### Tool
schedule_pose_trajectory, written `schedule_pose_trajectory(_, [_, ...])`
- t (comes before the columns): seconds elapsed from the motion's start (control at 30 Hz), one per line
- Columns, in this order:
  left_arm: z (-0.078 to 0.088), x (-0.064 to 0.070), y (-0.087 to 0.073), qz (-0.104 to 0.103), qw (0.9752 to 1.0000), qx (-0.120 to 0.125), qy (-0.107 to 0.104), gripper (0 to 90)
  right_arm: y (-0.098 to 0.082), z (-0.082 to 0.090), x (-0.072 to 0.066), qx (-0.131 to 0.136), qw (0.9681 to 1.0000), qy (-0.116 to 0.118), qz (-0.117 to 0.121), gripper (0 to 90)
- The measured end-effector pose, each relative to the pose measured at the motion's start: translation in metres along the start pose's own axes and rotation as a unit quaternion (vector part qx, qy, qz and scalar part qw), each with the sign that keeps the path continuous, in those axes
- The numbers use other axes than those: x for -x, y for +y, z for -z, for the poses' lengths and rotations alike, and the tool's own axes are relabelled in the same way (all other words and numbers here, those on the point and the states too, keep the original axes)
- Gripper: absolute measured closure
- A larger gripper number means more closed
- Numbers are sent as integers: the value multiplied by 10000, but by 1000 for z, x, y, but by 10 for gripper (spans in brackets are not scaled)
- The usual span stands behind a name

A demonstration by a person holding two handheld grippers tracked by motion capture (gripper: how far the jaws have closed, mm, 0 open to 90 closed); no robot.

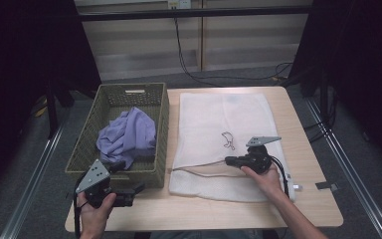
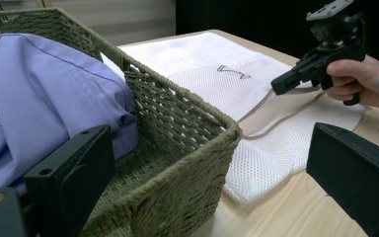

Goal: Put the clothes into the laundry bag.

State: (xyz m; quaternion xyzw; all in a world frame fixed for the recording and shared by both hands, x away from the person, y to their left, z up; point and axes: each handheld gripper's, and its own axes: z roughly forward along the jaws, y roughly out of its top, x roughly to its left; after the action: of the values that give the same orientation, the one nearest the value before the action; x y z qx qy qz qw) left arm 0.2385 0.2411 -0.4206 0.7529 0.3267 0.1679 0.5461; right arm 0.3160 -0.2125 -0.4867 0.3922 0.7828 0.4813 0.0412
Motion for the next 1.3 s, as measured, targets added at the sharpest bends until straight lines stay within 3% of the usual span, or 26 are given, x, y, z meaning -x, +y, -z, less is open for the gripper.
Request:
schedule_pose_trajectory(0.2, [2, -1, 0, -46, 10000, 1, 10, 45, 5, 7, -1, 181, 9998, 30, -33, 886])
schedule_pose_trajectory(0.4, [4, -3, -1, 43, 10000, 24, 28, 45, 9, 11, -4, 416, 9991, -54, -44, 886])
schedule_pose_trajectory(0.63, [5, -5, -1, 40, 10000, 27, 16, 45, 13, 13, -8, 541, 9984, 160, -77, 886])
schedule_pose_trajectory(0.93, [8, -4, 0, 115, 9998, 134, -36, 38, 21, 24, -8, 836, 9962, 195, -134, 886])
schedule_pose_trajectory(1.1, [6, -2, -1, 65, 10000, 29, 70, 38, 30, 32, -8, 997, 9947, 208, -140, 886])
schedule_pose_trajectory(1.23, [6, -3, -1, 107, 9999, 54, -3, 38, 39, 35, -7, 1072, 9938, 254, -142, 888])
schedule_pose_trajectory(1.3, [5, -5, -2, 143, 9999, -51, 38, 39, 40, 36, -6, 1059, 9939, 248, -171, 888])
